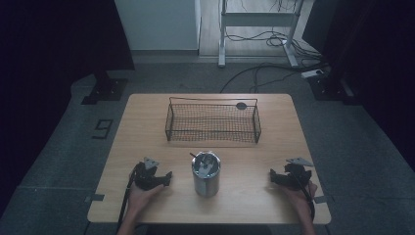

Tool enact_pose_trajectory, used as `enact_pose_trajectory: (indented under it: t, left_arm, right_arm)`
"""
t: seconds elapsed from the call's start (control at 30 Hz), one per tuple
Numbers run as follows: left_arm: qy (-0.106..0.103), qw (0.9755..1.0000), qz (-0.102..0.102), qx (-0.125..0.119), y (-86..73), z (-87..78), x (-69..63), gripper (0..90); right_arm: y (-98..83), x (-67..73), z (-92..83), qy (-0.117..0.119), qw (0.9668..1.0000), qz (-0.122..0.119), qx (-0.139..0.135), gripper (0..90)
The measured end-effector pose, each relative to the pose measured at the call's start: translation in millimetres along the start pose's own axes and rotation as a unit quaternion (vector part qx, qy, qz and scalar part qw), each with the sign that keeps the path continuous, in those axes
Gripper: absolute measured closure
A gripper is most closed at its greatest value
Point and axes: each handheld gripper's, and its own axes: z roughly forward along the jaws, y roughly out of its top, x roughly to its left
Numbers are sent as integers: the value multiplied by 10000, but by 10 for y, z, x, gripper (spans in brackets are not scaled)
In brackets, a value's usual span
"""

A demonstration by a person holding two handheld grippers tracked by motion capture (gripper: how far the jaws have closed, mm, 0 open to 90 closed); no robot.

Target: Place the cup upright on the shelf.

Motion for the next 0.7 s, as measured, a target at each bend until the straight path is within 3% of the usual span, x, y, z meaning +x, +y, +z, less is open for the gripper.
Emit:
enact_pose_trajectory:
  t: [0.17, 0.37, 0.47, 0.57, 0.7]
  left_arm:
    - [79, 10000, 3, -19, -14, -26, 3, 152]
    - [103, 9996, -81, -256, 27, -159, 6, 147]
    - [2, 9992, -101, -388, 54, -249, -11, 146]
    - [-110, 9985, 30, -531, 98, -357, -77, 130]
    - [-339, 9961, 99, -803, 164, -511, -180, 108]
  right_arm:
    - [1, -1, 0, -27, 10000, 39, 7, 23]
    - [0, -3, -1, -39, 10000, 44, -2, 28]
    - [0, -4, -2, -41, 10000, 45, -4, 30]
    - [-1, -4, -4, -52, 10000, 52, -15, 40]
    - [-2, -4, -9, -58, 10000, 65, -34, 53]
